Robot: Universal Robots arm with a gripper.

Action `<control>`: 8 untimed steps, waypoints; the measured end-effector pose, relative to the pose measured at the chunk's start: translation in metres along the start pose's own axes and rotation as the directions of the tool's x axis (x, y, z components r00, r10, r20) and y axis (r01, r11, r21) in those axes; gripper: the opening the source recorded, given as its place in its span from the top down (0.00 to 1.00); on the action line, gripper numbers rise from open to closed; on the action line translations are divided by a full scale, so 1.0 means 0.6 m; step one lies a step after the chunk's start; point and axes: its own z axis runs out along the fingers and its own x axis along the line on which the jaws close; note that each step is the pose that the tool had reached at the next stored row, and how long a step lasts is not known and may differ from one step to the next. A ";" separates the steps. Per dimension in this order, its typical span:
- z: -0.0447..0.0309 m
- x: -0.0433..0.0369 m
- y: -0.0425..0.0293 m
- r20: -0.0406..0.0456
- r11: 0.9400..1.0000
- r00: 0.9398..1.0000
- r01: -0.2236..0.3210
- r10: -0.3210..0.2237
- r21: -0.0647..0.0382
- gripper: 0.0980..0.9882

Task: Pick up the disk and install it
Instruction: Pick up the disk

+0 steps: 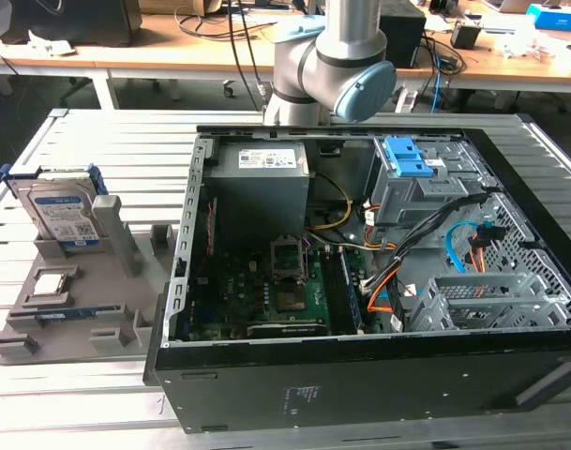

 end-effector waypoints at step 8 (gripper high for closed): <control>0.000 0.000 0.000 -0.004 0.993 0.993 0.115 -0.115 -0.001 0.99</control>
